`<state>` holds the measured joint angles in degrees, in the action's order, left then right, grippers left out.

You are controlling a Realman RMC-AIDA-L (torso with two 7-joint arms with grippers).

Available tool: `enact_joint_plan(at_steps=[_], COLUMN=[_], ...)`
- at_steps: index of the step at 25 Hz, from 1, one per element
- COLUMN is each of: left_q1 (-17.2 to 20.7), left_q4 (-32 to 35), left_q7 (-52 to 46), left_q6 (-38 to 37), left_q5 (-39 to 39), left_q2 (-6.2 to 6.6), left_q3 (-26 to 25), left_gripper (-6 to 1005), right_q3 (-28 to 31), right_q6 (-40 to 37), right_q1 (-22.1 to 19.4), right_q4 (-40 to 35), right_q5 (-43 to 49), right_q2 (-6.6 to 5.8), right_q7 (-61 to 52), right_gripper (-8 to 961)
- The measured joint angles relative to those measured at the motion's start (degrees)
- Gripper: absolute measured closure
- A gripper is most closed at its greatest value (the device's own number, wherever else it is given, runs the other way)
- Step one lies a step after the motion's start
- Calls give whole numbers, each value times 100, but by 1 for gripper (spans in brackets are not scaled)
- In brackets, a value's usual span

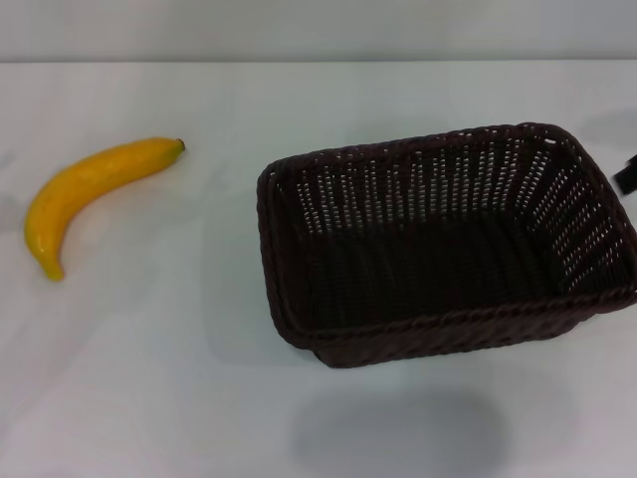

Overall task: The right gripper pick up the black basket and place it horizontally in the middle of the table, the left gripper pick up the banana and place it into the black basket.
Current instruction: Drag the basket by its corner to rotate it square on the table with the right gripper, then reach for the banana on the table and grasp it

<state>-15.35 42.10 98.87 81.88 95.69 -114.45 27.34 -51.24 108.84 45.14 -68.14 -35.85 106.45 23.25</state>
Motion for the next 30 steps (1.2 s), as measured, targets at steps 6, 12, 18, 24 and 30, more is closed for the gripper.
enact_joint_plan(at_steps=[6, 12, 18, 24, 30], left_q1=[-8, -282, -776, -1388, -1971], left_q4=[419, 1184, 1709, 2084, 1993], left_q7=[-1125, -2894, -4464, -5362, -5611], left_q6=[-50, -33, 189, 580, 881], left_q5=[-529, -1833, -3442, -5013, -6530], left_q2=[71, 261, 520, 730, 935], left_q3=[25, 51, 71, 181, 882], left_gripper=[124, 124, 125, 124, 125], right_q3=[1145, 2371, 2422, 2609, 2748], right_q6=[-153, -1243, -2559, -2845, -3144], right_q1=[-491, -1149, -2295, -2585, -2431], right_q4=[-762, -695, -155, 1492, 2901], right_q5=[-107, -1001, -3305, -5032, -6058], right_q2=[-83, 289, 831, 828, 859], right_q7=[1110, 3301, 6251, 8321, 9816], right_gripper=[590, 590, 593, 563, 517])
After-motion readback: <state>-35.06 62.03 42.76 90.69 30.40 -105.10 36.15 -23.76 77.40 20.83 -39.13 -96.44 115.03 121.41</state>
